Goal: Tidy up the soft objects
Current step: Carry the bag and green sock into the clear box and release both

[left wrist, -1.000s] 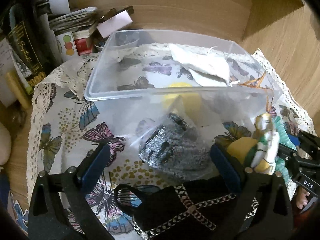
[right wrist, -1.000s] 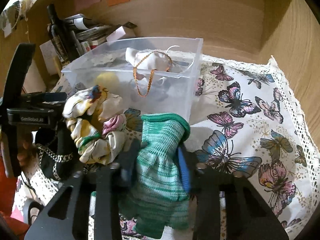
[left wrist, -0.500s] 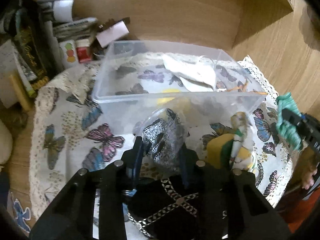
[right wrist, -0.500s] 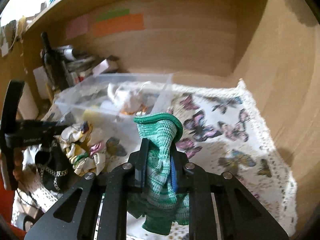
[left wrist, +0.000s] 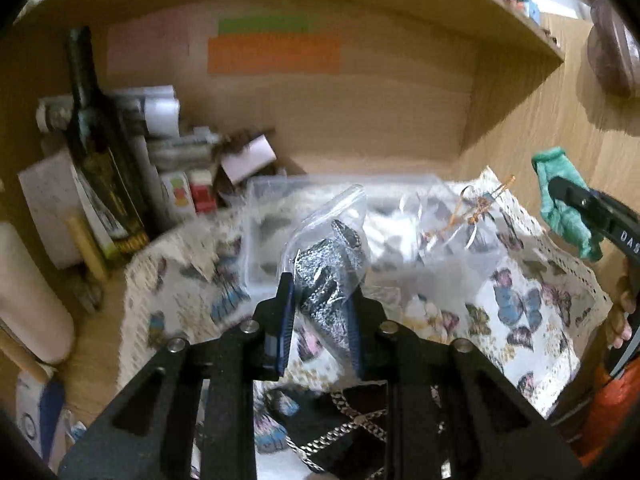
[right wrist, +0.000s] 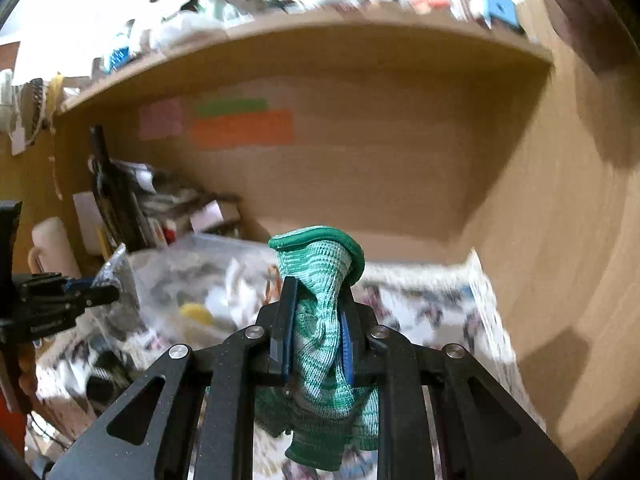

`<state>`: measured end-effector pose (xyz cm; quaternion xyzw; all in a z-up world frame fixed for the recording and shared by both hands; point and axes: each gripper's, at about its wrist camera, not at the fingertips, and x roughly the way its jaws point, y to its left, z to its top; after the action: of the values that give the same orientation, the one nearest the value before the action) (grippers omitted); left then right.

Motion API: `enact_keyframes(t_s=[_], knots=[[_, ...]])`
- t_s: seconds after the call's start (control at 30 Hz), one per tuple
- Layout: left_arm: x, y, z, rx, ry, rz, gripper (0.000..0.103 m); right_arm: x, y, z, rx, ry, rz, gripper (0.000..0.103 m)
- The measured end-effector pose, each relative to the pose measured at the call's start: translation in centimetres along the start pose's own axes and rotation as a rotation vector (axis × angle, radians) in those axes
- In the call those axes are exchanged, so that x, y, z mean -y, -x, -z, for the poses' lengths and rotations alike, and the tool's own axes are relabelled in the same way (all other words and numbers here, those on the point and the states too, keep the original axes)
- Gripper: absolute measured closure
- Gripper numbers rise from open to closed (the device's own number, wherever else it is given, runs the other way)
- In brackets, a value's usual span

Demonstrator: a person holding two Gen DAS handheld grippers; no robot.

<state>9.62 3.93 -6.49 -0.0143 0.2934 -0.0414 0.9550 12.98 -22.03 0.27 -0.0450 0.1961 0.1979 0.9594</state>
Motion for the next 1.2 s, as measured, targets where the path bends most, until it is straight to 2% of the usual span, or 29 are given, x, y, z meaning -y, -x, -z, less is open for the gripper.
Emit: enact_keyframes(t_s=[0.2, 0.43, 0.57, 0.77, 0.9, 1.0, 1.1, 1.2], knots=[[-0.8, 0.4, -2.4, 0.072, -0.001, -0.042, 0.08, -1.9, -1.4, -3.5, 0.067, 0.06, -0.034, 0.087], [-2.2, -2.3, -4.6, 0.044, 0.024, -0.064, 0.08, -3.6, -4.4, -5.8, 0.067, 0.116, -0.029, 0.087], [-2.9, -5.2, -4.9, -0.023, 0.034, -0.05, 0.079, -3.8, -7.8, -4.9, -0.015, 0.138, -0.011, 0.087], [-3.2, -9.4, -4.3, -0.13, 0.02, -0.031, 0.079, -3.1, -13.3, -2.3, -0.206, 0.132, -0.018, 0.087], [-2.7, -10.9, -3.9, -0.165, -0.012, -0.039, 0.079, -2.8, -16.1, -0.7, -0.31, 0.135, -0.023, 0.087], [-2.2, -11.2, -3.7, -0.168, -0.034, -0.047, 0.077, -3.0, -17.2, 0.4, -0.356, 0.155, -0.014, 0.087], [-1.6, -11.2, -3.5, -0.175, -0.054, -0.042, 0.066, -2.8, -17.4, 0.9, -0.377, 0.158, -0.017, 0.086], [-1.3, -10.8, -3.4, -0.171, -0.058, -0.037, 0.049, -2.7, -17.1, 1.0, -0.387, 0.168, -0.015, 0.079]])
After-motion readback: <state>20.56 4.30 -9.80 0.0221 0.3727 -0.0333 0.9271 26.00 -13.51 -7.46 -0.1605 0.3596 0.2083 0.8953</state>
